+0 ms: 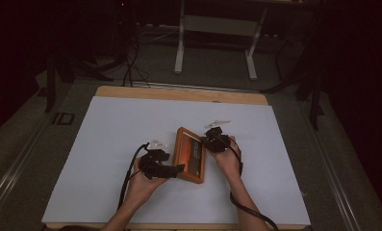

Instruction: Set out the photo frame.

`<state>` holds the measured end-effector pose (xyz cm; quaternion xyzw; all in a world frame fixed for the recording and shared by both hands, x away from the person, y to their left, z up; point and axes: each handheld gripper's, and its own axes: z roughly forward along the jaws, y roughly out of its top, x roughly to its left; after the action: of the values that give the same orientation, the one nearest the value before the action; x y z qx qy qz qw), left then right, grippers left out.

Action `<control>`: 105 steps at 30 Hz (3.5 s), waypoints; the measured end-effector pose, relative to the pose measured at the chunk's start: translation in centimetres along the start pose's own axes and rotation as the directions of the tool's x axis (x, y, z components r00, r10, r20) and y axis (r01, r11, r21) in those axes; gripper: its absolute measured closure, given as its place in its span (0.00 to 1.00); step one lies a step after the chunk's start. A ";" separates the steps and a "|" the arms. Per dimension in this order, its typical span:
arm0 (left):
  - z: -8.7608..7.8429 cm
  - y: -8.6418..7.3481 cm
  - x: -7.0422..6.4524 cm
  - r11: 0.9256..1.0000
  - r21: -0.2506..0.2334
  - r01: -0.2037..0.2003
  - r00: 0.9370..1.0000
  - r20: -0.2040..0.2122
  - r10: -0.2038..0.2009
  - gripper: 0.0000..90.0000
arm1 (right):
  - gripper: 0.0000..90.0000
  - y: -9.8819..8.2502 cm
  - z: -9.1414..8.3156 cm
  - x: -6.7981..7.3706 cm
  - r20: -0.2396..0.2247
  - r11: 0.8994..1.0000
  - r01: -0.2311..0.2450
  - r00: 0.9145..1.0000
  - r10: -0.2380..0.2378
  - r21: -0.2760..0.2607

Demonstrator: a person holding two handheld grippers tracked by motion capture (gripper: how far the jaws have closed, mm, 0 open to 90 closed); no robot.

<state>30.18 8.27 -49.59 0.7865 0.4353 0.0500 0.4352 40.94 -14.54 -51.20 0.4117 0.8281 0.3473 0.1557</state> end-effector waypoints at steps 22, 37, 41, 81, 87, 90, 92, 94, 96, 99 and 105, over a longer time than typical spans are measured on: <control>1.2 0.0 0.3 0.995 0.014 0.095 0.985 0.142 -0.096 0.56 | 0.99 -0.2 -0.5 -0.6 -0.004 1.000 -0.009 1.000 0.009 -0.001; 1.5 0.9 -1.3 1.000 -0.027 0.011 0.992 0.125 -0.008 0.65 | 0.76 -1.4 -4.5 -2.5 -0.023 0.997 -0.054 0.998 0.053 -0.052; 1.7 1.3 -2.0 0.999 -0.038 -0.016 0.992 0.126 0.020 0.69 | 0.72 -1.9 -6.2 -3.3 -0.030 0.995 -0.076 0.997 0.075 -0.057; -1.3 1.3 -1.0 0.911 -0.076 -0.406 0.896 0.165 0.413 0.72 | 0.76 -1.6 -12.7 0.5 -0.081 0.976 0.085 0.991 -0.103 -0.198; -0.4 -0.3 -0.7 0.932 -0.056 -0.359 0.918 0.158 0.363 0.55 | 0.78 -1.5 -12.3 0.7 -0.103 0.975 0.084 0.989 -0.107 -0.205; 0.1 -1.3 -0.3 0.943 -0.037 -0.332 0.927 0.175 0.333 0.55 | 0.78 -1.6 -12.3 0.6 -0.106 0.975 0.082 0.989 -0.106 -0.208; 0.3 -1.6 -0.2 0.951 -0.046 -0.305 0.928 0.208 0.308 0.56 | 0.79 -1.7 -12.3 0.6 -0.102 0.976 0.086 0.989 -0.108 -0.202; 0.5 -1.8 -0.3 0.949 -0.053 -0.309 0.926 0.209 0.313 0.58 | 0.78 -1.8 -12.2 0.4 -0.106 0.976 0.079 0.989 -0.102 -0.202; 0.5 -1.8 -0.3 0.948 -0.063 -0.312 0.926 0.203 0.319 0.63 | 0.79 -1.8 -12.1 0.3 -0.106 0.976 0.074 0.990 -0.097 -0.204; 0.5 -1.9 -0.4 0.939 -0.072 -0.335 0.922 0.179 0.343 0.71 | 0.79 -1.7 -12.0 0.2 -0.108 0.976 0.070 0.990 -0.094 -0.205; 0.3 -1.2 -0.9 0.911 -0.034 -0.410 0.901 0.138 0.411 0.76 | 0.74 -1.4 -12.0 0.4 -0.110 0.975 0.075 0.989 -0.100 -0.209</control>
<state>28.95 7.70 -50.40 0.8611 0.2279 0.0853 0.4464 33.37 -20.18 -43.67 0.3349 0.8133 0.4473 0.1623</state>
